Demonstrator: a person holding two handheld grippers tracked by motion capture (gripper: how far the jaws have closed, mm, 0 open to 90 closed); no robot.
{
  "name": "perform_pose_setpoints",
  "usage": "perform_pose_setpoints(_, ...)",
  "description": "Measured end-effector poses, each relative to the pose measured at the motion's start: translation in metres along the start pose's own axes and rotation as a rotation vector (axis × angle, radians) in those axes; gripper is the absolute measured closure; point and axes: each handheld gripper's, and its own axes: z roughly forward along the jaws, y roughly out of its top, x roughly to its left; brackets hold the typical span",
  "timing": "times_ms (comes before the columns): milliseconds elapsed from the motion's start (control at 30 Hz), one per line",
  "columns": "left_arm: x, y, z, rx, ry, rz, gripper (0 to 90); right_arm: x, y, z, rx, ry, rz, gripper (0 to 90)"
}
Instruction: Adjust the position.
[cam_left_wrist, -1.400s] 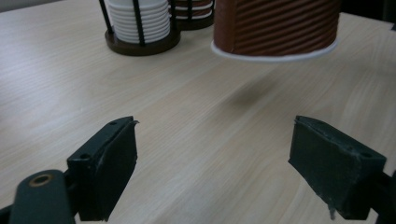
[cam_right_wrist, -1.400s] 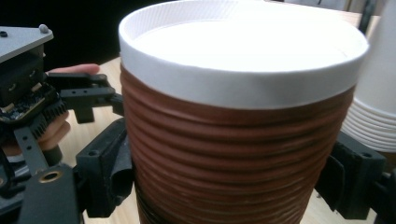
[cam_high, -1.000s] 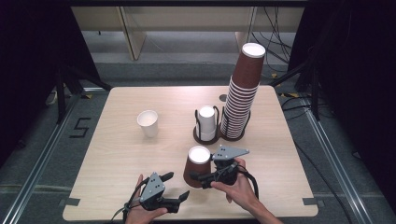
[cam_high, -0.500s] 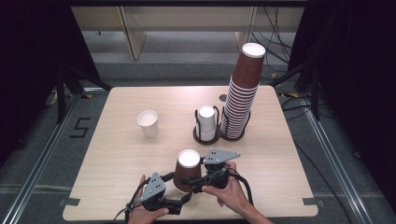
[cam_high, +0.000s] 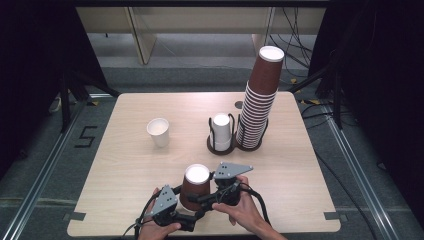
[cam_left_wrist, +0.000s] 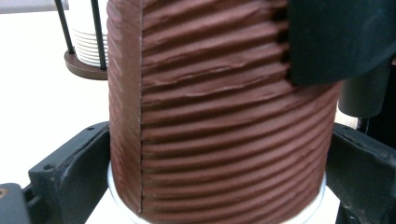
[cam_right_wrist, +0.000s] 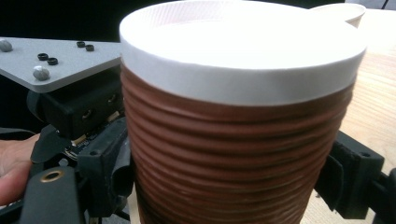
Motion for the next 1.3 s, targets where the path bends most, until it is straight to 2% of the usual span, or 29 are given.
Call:
perform_pose_setpoints(33, 0.000, 0.001, -0.001, 0.010, 0.004, -0.002, 2.3, 0.003, 0.000, -0.001, 0.016, -0.005, 0.040, 17.9)
perform_pose_setpoints(67, 0.001, 0.001, -0.001, 0.011, 0.000, -0.004, 3.6, 0.001, -0.001, 0.000, 0.019, -0.002, 0.017, 17.3)
perform_pose_setpoints(100, 0.002, 0.000, -0.001, 0.005, -0.006, -0.001, 4.6, 0.002, -0.001, 0.000, 0.024, -0.004, 0.022, 16.8)
perform_pose_setpoints(133, 0.002, 0.000, -0.003, 0.013, 0.008, 0.016, 6.0, 0.000, -0.001, 0.001, 0.026, 0.000, 0.008, 16.2)
perform_pose_setpoints(167, 0.002, 0.000, -0.002, -0.003, 0.000, 0.026, 7.3, -0.001, 0.000, 0.000, 0.029, -0.003, 0.013, 15.6)
perform_pose_setpoints(200, 0.002, 0.001, -0.004, 0.010, 0.013, 0.036, 8.2, -0.002, 0.000, 0.000, 0.025, -0.004, 0.005, 15.1)
perform_pose_setpoints(333, 0.002, 0.002, -0.005, 0.007, 0.004, 0.066, 11.0, -0.003, 0.003, -0.004, 0.048, 0.002, -0.002, 13.8)
perform_pose_setpoints(500, 0.001, 0.004, -0.007, 0.043, 0.030, 0.123, 12.6, -0.005, 0.008, -0.009, 0.076, 0.014, -0.010, 14.0)
perform_pose_setpoints(533, 0.001, 0.004, -0.006, 0.045, 0.031, 0.143, 12.8, -0.005, 0.010, -0.011, 0.086, 0.023, 0.008, 14.7)
perform_pose_setpoints(567, 0.001, 0.004, -0.006, 0.050, 0.038, 0.156, 12.9, -0.006, 0.012, -0.013, 0.089, 0.036, 0.000, 15.2)
perform_pose_setpoints(600, 0.001, 0.005, -0.008, 0.081, 0.056, 0.196, 13.0, -0.005, 0.013, -0.015, 0.101, 0.036, 0.010, 15.3)
perform_pose_setpoints(633, 0.001, 0.006, -0.008, 0.090, 0.068, 0.232, 13.0, -0.006, 0.015, -0.020, 0.107, 0.012, -0.019, 15.3)
perform_pose_setpoints(700, 0.000, 0.006, -0.009, 0.133, 0.083, 0.273, 13.1, -0.006, 0.018, -0.024, 0.120, 0.022, -0.012, 15.3)
perform_pose_setpoints(800, -0.001, 0.005, -0.010, 0.183, 0.107, 0.328, 13.1, -0.008, 0.021, -0.031, 0.165, 0.023, -0.033, 15.4)
perform_pose_setpoints(833, -0.001, 0.005, -0.010, 0.201, 0.108, 0.346, 13.1, -0.009, 0.021, -0.032, 0.177, 0.014, -0.054, 15.4)
perform_pose_setpoints(867, -0.002, 0.005, -0.010, 0.206, 0.107, 0.351, 13.1, -0.009, 0.020, -0.034, 0.176, 0.009, -0.052, 15.3)
perform_pose_setpoints(967, -0.005, 0.005, -0.009, 0.242, 0.103, 0.407, 13.1, -0.011, 0.017, -0.035, 0.218, 0.017, -0.048, 15.4)
perform_pose_setpoints(1100, -0.008, 0.005, -0.008, 0.265, 0.095, 0.454, 13.1, -0.011, 0.013, -0.032, 0.253, 0.037, -0.050, 15.5)
perform_pose_setpoints(1167, -0.008, 0.006, -0.009, 0.297, 0.092, 0.489, 13.1, -0.009, 0.011, -0.029, 0.276, 0.051, -0.047, 15.7)
perform_pose_setpoints(1300, -0.009, 0.004, -0.008, 0.292, 0.076, 0.478, 12.6, -0.008, 0.009, -0.027, 0.282, 0.064, -0.058, 22.3)
